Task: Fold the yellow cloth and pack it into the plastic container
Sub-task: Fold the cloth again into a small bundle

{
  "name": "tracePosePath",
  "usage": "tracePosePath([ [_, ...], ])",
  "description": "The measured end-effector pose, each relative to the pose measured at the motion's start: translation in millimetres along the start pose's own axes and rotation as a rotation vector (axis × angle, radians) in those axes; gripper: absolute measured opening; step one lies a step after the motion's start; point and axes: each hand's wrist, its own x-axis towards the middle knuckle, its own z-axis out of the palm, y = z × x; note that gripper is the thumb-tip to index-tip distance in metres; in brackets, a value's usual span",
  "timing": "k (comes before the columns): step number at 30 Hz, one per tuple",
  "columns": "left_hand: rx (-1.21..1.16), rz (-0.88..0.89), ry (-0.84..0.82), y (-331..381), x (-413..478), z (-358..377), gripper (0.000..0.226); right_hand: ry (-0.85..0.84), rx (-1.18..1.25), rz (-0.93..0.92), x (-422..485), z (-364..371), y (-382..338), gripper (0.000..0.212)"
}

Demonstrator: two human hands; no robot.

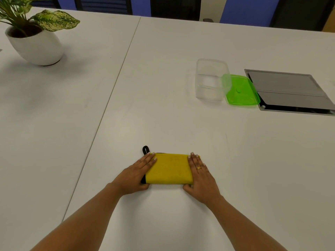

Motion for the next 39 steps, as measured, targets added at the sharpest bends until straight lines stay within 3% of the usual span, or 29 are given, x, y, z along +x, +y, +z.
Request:
tracePosePath([
  [8, 0.002, -0.029, 0.027, 4, 1, -3, 0.083, 0.036, 0.057, 0.037, 2, -3, -6, 0.070],
  [13, -0.157, -0.050, 0.086, 8, 0, -4, 0.076, 0.052, 0.089, 0.045, 2, -7, -4, 0.068],
  [19, -0.490, -0.180, 0.198, 12, 0, -4, 0.056, 0.074, 0.347, 0.097, 4, -15, 0, 0.070],
  [23, -0.658, -0.335, 0.262, 19, 0, -5, 0.060, 0.106, 0.543, 0.158, 7, -28, 3, 0.059],
  [30, -0.723, -0.432, 0.459, 27, 1, -11, 0.034, 0.189, 0.735, 0.302, 6, -44, 0, 0.028],
  [35, -0.838, -0.480, 0.521, 28, -2, -21, 0.035, 0.126, 0.965, 0.390, 5, -42, -20, 0.032],
  [39, -0.787, -0.525, 0.580, 19, -4, -28, 0.038, 0.127, 1.011, 0.497, 14, -40, -42, 0.042],
])
